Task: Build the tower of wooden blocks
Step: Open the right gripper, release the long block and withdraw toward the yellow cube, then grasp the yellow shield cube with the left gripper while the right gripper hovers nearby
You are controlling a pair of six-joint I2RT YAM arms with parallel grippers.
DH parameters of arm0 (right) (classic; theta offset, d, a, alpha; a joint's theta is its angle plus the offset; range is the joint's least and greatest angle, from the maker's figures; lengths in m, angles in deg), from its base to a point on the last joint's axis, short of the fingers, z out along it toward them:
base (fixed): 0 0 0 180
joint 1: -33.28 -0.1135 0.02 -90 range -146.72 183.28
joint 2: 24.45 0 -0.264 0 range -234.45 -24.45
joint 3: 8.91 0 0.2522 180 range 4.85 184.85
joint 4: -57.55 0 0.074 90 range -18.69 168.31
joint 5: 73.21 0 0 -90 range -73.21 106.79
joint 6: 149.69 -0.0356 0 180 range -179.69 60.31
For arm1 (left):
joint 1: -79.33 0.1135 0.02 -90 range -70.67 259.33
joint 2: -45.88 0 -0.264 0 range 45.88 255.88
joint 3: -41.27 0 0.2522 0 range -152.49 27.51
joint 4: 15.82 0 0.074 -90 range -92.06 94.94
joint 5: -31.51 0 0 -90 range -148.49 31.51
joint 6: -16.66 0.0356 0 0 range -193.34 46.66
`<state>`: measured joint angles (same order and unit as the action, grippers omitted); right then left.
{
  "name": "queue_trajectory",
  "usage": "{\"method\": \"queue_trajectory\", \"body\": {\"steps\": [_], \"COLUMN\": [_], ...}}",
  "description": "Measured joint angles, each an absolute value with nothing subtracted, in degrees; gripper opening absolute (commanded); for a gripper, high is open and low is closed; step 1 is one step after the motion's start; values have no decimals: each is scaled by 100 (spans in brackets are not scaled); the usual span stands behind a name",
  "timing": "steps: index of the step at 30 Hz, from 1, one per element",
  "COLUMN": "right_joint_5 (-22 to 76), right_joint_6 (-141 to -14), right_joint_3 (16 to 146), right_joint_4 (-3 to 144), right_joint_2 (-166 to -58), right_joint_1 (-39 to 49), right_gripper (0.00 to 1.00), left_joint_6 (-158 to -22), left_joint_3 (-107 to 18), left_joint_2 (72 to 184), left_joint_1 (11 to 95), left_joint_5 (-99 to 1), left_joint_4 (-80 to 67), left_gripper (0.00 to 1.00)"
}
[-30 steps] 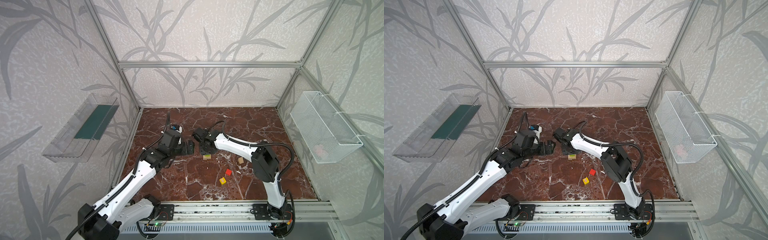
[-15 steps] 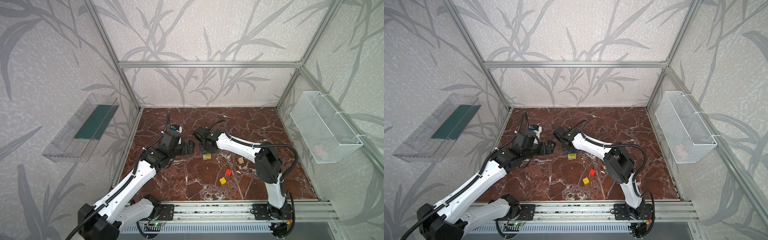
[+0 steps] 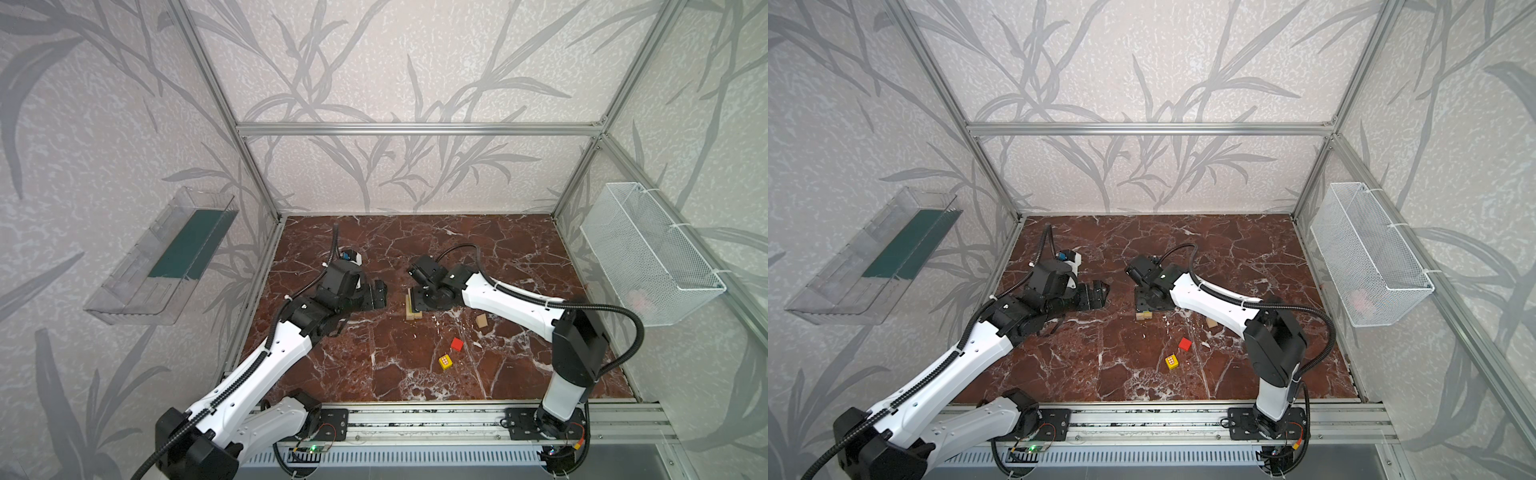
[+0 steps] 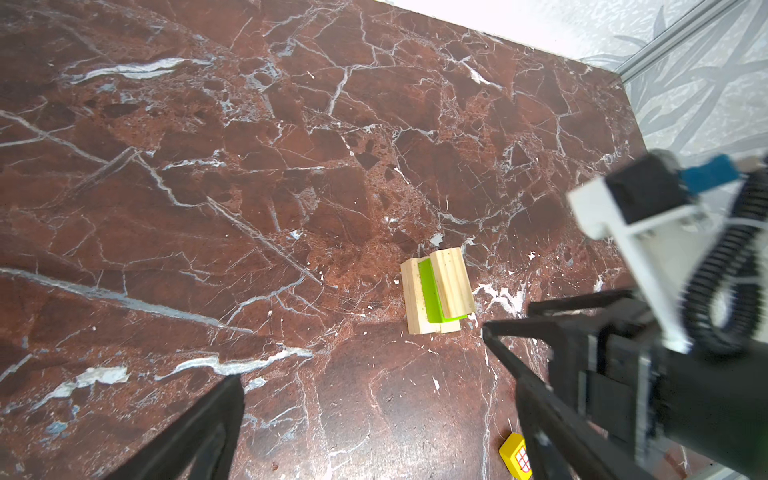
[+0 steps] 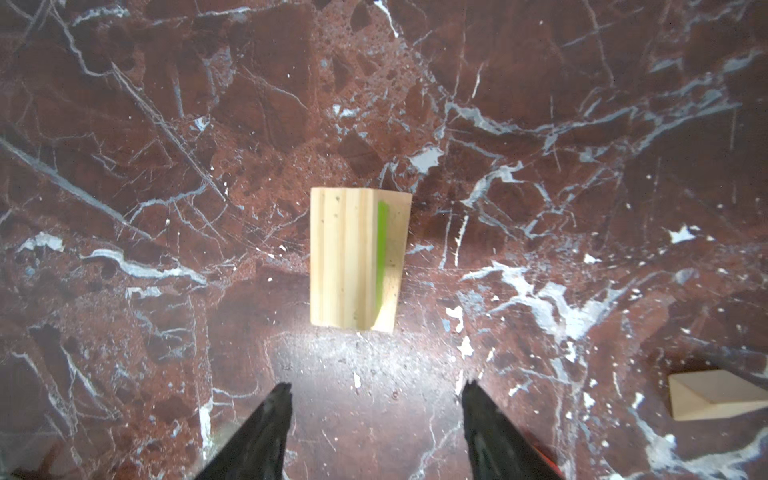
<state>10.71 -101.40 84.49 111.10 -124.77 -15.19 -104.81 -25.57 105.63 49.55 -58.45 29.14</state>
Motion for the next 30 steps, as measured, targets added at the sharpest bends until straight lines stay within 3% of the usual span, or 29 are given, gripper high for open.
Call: {"method": "queue_trajectory", "body": {"steps": [5,16,23,30], "right_joint_5": [1278,1735,2107,2266], "right_joint_6": [-9869,-9375,-9439,-9666], "right_joint_3": [7701,5924,4810,3865], "right_joint_4": [10865,10640,10579,10509], "right_joint_2": [-11696,-10033,-8910,-7738], "right_joint_1": [-1366,-968,-701,-527], "right_gripper": [75,83,88,97], "left_joint_6": [-10776,-12172,-13215,-13709], "left_joint_3": [-2557,-2651,-2817,-3484], "left_joint_2": [10569,11146,12003,13098], "left_joint_1": [4693,2837,1690,1161], "left_joint_5": [-5913,-6141,-6149,-6121], "left_joint_4": [3102,3742,3882,3814], "left_gripper": [99,95,94,93]}}
